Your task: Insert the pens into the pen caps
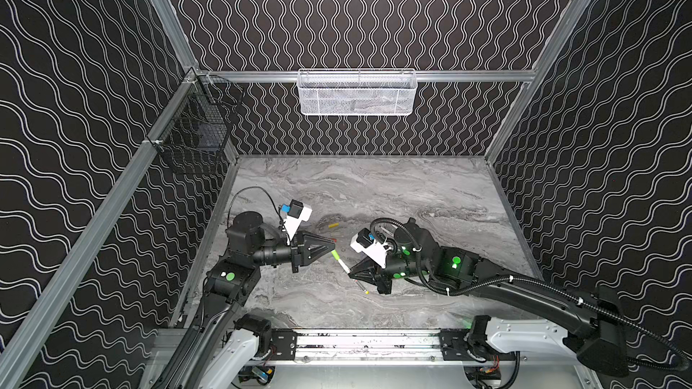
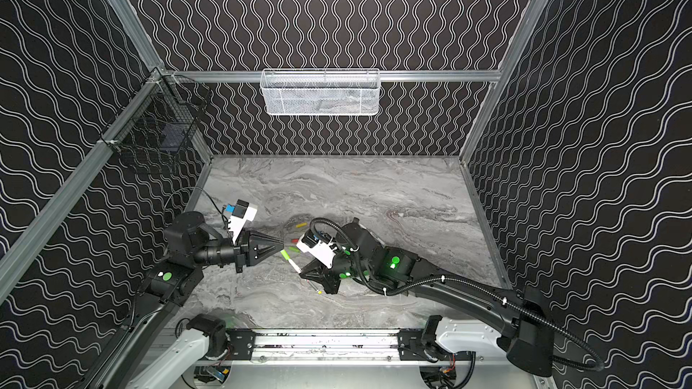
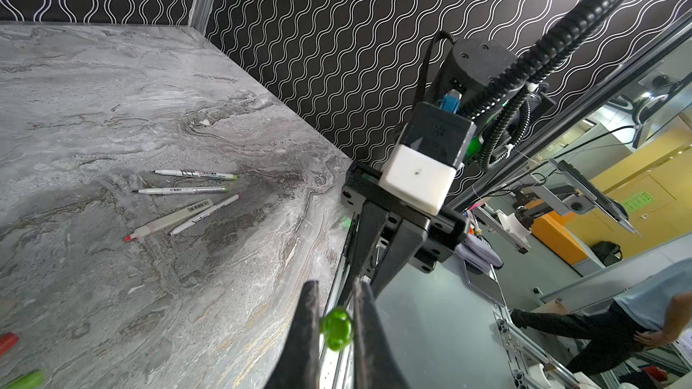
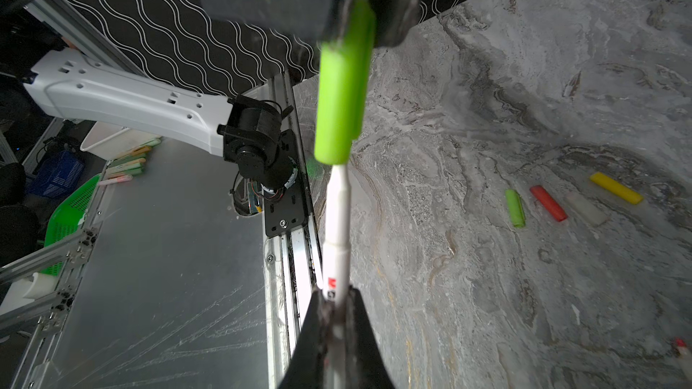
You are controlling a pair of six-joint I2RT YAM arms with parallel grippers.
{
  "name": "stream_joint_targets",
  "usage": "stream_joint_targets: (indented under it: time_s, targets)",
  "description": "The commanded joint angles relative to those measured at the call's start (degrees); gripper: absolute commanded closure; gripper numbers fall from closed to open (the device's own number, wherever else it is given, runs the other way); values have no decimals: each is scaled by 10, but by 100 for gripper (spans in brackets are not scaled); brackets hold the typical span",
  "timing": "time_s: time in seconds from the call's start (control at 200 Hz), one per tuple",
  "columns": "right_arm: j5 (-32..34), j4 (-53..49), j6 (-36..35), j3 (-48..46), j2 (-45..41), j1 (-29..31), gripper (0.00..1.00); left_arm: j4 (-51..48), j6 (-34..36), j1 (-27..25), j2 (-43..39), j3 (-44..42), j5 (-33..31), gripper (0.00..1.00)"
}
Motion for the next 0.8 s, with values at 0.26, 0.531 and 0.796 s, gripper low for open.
stream_joint_targets:
  time_s: [0.26,0.531,0.796]
  targets:
    - [17,40,-2,4,-7,1,100,-37,32,-2,-14,12,-35,100]
    - [19,37,-1,7,-4,1,100,-58,46,-2,-22,20,-59,100]
    - [15,44,0,9,2,2,100,-23,23,-2,-16,9,-25,100]
